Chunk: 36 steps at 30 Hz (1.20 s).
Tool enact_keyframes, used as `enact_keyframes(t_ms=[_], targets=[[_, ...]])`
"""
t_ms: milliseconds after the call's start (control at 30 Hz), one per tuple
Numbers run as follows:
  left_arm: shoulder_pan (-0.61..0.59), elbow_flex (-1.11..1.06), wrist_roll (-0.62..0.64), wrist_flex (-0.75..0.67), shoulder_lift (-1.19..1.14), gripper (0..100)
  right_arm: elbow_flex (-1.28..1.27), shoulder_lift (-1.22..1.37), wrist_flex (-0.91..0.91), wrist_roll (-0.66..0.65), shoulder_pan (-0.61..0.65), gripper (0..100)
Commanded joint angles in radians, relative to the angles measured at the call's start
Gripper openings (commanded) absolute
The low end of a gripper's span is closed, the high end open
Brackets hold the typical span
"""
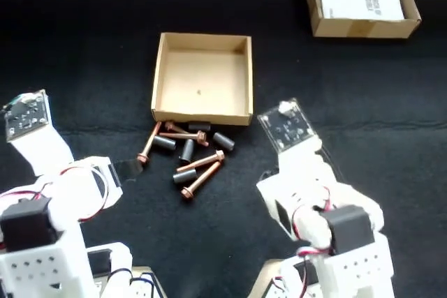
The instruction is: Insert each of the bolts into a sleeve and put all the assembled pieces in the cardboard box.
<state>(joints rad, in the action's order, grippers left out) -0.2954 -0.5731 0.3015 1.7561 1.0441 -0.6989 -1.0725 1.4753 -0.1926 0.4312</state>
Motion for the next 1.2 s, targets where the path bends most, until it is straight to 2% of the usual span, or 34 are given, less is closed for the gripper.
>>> enact_keyframes(t_ms=[0, 133, 233, 300, 400, 533, 633, 733, 967, 1167], targets=[[0.05, -0.025, 0.04, 0.0, -0.073, 34, 0.114, 0.188, 0.018, 0.026, -0.041, 6.7], [0.074, -0.021, 0.078, -0.018, -0.225, 34, 0.394, 0.501, 0.171, 0.164, -0.035, 7.0], [0.079, -0.021, 0.081, -0.095, -0.338, 34, 0.63, 0.699, 0.288, 0.192, 0.016, 7.0], [0.079, -0.021, 0.083, -0.153, -0.392, 34, 0.723, 0.76, 0.288, 0.192, 0.042, 7.0], [0.079, -0.022, 0.083, -0.222, -0.423, 34, 0.76, 0.803, 0.271, 0.084, 0.082, 7.0], [0.073, -0.027, 0.083, -0.282, -0.423, 34, 0.765, 0.908, 0.265, 0.012, 0.174, 7.0], [0.062, -0.03, 0.083, -0.295, -0.43, 34, 0.766, 1.018, 0.255, -0.084, 0.191, 7.0], [0.054, -0.085, 0.083, -0.371, -0.43, 34, 0.805, 1.142, 0.226, -0.164, 0.182, 7.0], [0.053, -0.317, 0.083, -0.649, -0.424, 34, 1.069, 1.412, 0.222, -0.198, 0.148, 7.0], [-0.013, -0.406, 0.083, -0.81, -0.424, 34, 1.196, 1.589, 0.222, -0.276, 0.139, 7.0]])
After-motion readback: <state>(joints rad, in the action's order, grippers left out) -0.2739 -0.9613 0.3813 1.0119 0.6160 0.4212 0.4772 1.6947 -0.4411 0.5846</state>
